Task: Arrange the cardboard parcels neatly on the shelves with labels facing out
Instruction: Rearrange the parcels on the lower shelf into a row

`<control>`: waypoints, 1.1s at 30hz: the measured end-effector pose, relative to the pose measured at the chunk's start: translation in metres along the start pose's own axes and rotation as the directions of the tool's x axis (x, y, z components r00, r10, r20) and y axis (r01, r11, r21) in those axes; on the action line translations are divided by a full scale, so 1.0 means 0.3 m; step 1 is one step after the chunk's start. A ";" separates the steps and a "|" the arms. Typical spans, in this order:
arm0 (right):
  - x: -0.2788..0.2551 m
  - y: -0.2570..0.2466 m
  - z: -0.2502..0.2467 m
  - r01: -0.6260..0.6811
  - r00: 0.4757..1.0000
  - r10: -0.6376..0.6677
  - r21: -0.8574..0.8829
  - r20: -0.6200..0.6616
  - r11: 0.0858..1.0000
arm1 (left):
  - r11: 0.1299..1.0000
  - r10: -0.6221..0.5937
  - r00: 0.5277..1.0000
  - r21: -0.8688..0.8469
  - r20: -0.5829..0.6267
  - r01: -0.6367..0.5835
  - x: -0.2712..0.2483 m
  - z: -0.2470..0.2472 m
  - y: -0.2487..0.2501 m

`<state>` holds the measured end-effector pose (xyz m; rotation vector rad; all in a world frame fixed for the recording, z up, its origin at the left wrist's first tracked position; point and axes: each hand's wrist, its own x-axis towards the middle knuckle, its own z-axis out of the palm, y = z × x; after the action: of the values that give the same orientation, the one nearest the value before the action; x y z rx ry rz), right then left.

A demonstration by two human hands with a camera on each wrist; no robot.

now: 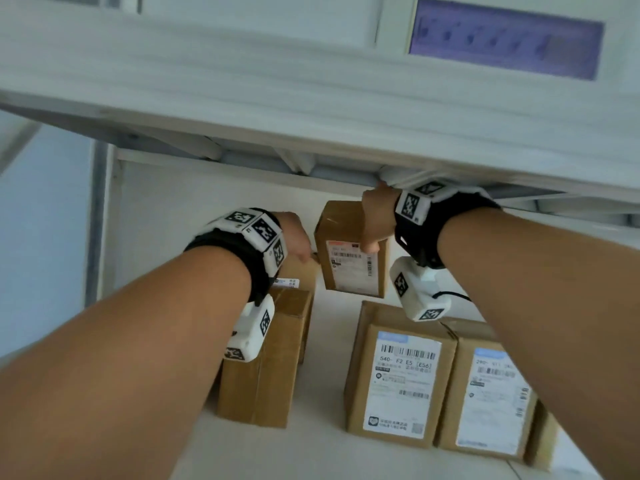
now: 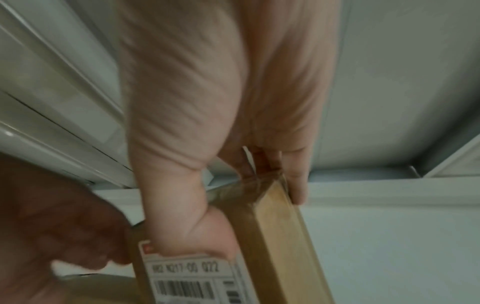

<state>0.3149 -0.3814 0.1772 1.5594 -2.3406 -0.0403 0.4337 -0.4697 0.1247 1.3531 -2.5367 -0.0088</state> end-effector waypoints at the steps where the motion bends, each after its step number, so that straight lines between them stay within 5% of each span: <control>1: -0.028 -0.005 -0.004 -0.021 1.000 0.020 -0.025 -0.023 0.999 | 0.994 0.003 0.999 -0.105 -0.040 -0.007 -0.020 -0.006 0.004; 5: -0.134 0.014 -0.011 0.092 0.968 -0.105 -0.066 -0.227 0.994 | 0.904 0.080 0.980 -0.400 -0.183 -0.149 -0.119 -0.017 0.037; 17: -0.514 0.047 0.010 0.214 0.867 -0.154 0.075 -0.474 0.974 | 0.673 0.197 0.865 -0.577 -0.462 -0.462 -0.446 0.000 0.069; 26: -0.745 0.032 -0.003 0.237 0.884 -0.132 0.186 -0.448 0.954 | 0.750 0.146 0.872 -0.523 -0.466 -0.405 -0.690 -0.030 0.068; 33: -0.885 0.010 -0.017 0.335 0.891 -0.236 0.213 -0.387 0.918 | 0.610 0.135 0.936 -0.717 -0.325 -0.337 -0.846 -0.020 0.106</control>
<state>0.4060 -0.1399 0.1153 1.8554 -1.8777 0.4793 0.5437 -0.2438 0.0765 0.6090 -2.0615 -0.7450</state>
